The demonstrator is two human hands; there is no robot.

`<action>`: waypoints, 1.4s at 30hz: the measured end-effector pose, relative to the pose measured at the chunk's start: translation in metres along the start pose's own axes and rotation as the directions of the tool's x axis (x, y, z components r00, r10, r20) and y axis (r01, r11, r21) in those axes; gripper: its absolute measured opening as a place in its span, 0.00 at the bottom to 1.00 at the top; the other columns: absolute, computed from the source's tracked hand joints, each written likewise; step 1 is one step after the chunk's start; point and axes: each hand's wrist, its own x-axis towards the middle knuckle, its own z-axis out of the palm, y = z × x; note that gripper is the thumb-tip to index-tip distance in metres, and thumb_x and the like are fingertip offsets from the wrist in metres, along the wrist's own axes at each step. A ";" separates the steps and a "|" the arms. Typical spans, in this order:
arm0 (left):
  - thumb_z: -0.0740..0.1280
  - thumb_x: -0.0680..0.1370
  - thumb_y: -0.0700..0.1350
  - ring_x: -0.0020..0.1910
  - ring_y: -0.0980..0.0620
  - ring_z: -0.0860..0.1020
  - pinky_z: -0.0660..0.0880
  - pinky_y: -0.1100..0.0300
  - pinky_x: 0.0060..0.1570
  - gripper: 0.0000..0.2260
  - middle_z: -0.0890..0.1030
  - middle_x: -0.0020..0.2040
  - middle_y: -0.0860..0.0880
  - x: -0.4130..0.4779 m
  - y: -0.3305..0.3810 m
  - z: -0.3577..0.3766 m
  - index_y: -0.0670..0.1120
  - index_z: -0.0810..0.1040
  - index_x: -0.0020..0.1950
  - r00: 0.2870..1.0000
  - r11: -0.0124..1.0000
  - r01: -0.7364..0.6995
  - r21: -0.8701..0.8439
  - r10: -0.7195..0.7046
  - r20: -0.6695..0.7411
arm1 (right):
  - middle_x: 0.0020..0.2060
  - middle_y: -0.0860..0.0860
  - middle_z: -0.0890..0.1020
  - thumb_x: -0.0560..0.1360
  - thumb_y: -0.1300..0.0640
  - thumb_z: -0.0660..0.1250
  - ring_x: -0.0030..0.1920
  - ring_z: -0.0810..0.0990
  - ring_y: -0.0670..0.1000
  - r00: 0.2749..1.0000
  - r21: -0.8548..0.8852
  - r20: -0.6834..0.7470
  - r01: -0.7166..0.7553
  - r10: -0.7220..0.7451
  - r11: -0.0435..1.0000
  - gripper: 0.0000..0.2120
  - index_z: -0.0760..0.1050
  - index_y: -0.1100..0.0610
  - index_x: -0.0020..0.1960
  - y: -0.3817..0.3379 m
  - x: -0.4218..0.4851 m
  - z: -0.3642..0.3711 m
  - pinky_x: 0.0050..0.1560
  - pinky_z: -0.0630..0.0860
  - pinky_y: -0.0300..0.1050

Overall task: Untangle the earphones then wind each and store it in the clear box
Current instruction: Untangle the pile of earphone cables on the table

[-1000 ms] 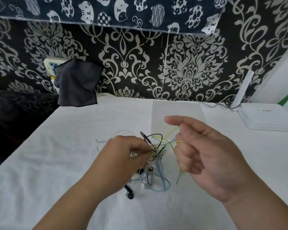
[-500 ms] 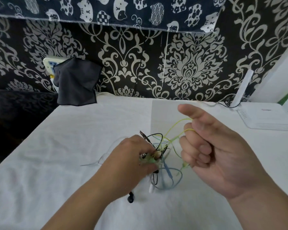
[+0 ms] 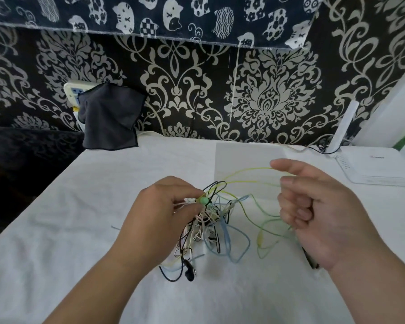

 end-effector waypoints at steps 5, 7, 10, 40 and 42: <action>0.73 0.75 0.41 0.43 0.60 0.80 0.70 0.73 0.41 0.09 0.82 0.42 0.58 -0.002 0.005 0.005 0.56 0.87 0.47 1.000 0.999 -0.011 -0.036 0.011 -0.015 | 0.26 0.48 0.65 0.66 0.54 0.79 0.25 0.61 0.46 0.985 -0.427 0.168 0.118 -0.049 0.897 0.11 0.84 0.49 0.47 0.017 -0.007 0.015 0.27 0.59 0.35; 0.73 0.75 0.42 0.43 0.62 0.81 0.71 0.73 0.42 0.09 0.83 0.41 0.59 -0.003 0.008 0.008 0.57 0.87 0.46 1.000 0.999 -0.016 -0.049 0.015 -0.021 | 0.24 0.45 0.66 0.69 0.53 0.79 0.24 0.63 0.44 0.984 -0.539 0.174 0.129 -0.039 0.832 0.06 0.84 0.52 0.42 0.026 -0.011 0.023 0.26 0.59 0.35; 0.73 0.74 0.39 0.44 0.63 0.82 0.75 0.71 0.43 0.11 0.84 0.43 0.60 -0.005 0.011 0.013 0.56 0.87 0.45 0.999 0.991 0.026 -0.129 -0.029 -0.020 | 0.22 0.43 0.69 0.69 0.47 0.77 0.23 0.64 0.43 0.985 -0.607 0.172 0.128 -0.028 0.784 0.11 0.83 0.54 0.40 0.037 -0.013 0.030 0.25 0.59 0.35; 0.68 0.78 0.37 0.36 0.57 0.81 0.77 0.63 0.40 0.10 0.84 0.38 0.53 -0.001 0.013 -0.016 0.51 0.78 0.41 0.972 0.980 -0.014 -0.201 -0.033 -0.231 | 0.26 0.49 0.59 0.72 0.61 0.71 0.28 0.57 0.49 0.985 -0.529 0.123 0.170 -0.124 0.831 0.18 0.65 0.60 0.30 0.021 -0.009 0.023 0.26 0.54 0.38; 0.70 0.77 0.38 0.33 0.59 0.80 0.72 0.71 0.34 0.10 0.83 0.36 0.57 -0.003 0.016 -0.019 0.52 0.79 0.40 0.975 1.000 -0.028 -0.007 0.026 -0.220 | 0.25 0.48 0.59 0.71 0.61 0.71 0.28 0.56 0.48 0.984 -0.525 0.110 0.178 -0.141 0.832 0.18 0.64 0.62 0.31 0.019 -0.008 0.022 0.26 0.55 0.37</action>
